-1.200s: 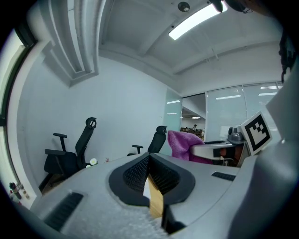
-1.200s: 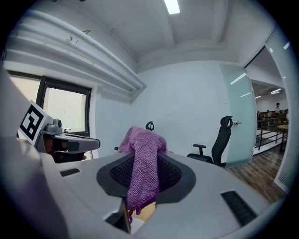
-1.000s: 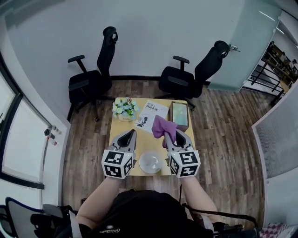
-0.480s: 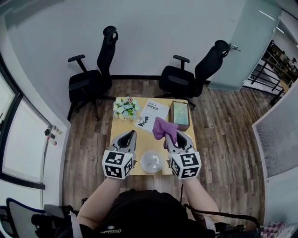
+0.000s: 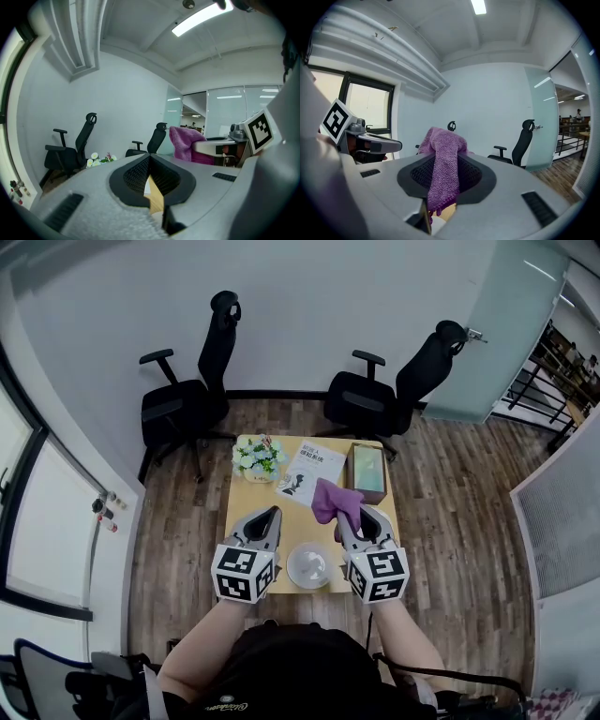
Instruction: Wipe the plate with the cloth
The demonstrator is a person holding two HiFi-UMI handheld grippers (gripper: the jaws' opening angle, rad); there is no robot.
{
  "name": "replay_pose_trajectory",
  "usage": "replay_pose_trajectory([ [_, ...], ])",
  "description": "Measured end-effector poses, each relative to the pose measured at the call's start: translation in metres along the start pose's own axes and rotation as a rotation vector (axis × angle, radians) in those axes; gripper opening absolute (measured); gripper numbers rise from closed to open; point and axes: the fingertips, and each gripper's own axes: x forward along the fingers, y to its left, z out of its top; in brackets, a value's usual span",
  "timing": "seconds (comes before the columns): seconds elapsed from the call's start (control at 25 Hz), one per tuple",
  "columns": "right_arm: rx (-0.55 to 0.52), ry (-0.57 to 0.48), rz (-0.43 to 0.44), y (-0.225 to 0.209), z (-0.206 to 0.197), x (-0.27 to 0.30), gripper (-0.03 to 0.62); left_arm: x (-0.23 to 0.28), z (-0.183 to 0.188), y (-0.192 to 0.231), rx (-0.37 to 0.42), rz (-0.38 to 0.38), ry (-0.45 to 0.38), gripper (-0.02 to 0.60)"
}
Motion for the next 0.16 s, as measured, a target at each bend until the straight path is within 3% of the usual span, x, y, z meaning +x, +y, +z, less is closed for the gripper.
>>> replay_pose_trajectory([
  [0.16,0.007,0.007,0.000,0.0018,-0.0020,0.0023,0.095,-0.0003,0.0015,0.0021,0.004,0.007,0.006,-0.006],
])
